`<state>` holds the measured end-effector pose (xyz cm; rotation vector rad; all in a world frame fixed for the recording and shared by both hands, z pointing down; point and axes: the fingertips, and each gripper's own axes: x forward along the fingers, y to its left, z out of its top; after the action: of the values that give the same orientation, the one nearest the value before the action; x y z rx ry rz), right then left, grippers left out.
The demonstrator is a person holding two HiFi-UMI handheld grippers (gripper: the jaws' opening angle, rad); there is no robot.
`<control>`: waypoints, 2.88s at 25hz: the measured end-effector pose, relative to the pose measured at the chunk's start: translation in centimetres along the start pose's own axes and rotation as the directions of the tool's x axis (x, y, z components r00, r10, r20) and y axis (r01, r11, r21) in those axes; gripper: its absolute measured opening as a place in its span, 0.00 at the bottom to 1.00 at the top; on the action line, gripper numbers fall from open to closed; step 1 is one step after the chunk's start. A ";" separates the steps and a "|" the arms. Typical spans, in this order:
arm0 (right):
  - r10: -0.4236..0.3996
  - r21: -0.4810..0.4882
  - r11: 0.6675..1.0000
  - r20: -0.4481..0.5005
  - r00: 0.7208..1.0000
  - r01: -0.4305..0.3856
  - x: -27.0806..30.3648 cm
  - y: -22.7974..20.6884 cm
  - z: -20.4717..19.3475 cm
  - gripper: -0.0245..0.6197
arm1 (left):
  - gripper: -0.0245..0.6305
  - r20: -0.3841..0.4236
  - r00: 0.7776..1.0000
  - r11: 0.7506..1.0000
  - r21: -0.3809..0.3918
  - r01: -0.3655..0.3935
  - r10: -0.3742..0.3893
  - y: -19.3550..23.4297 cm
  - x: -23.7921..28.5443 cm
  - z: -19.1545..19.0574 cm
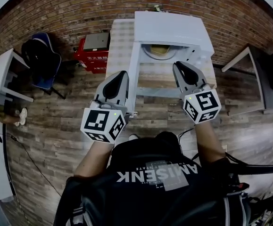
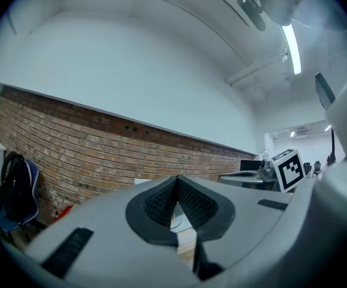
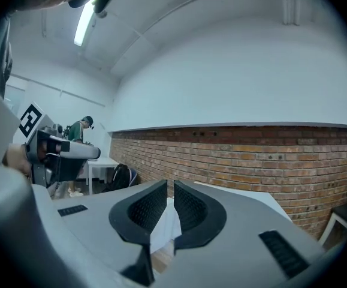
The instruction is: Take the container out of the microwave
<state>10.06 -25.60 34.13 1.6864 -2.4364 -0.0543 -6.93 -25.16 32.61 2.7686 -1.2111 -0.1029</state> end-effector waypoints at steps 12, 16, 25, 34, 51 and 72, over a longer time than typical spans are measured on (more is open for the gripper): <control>0.064 -0.102 0.992 -0.143 0.988 -0.079 8.3 -2.1 -6.6 0.27 | 0.05 -0.018 0.999 0.998 -0.024 -0.051 0.050 3.9 2.7 -0.7; 0.077 -0.161 0.981 -0.196 0.978 -0.109 10.5 -4.6 -9.7 0.29 | 0.05 -0.022 0.998 0.999 -0.005 -0.051 0.051 3.0 4.5 -0.9; 0.152 -0.158 0.965 -0.317 0.936 -0.210 14.6 -8.9 -17.6 0.34 | 0.05 -0.062 0.992 0.993 -0.024 -0.113 0.112 2.1 8.6 -2.6; 0.185 -0.185 0.940 -0.431 0.883 -0.288 19.0 -11.6 -24.2 0.34 | 0.05 -0.107 0.972 0.977 -0.028 -0.211 0.207 2.6 10.7 -3.9; 0.166 -0.416 0.801 -0.535 0.828 -0.430 25.3 -12.5 -29.1 0.30 | 0.05 -0.120 0.929 0.935 -0.014 -0.353 0.349 4.0 11.1 -4.8; 0.122 -0.464 0.745 -0.613 0.781 -0.480 26.6 -12.1 -32.1 0.13 | 0.05 -0.138 0.928 0.936 -0.018 -0.352 0.346 4.2 10.9 -5.4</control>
<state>17.52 -52.45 67.47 0.8317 -1.9242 -0.2368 -2.02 -35.51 38.35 2.4315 -1.6173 0.0867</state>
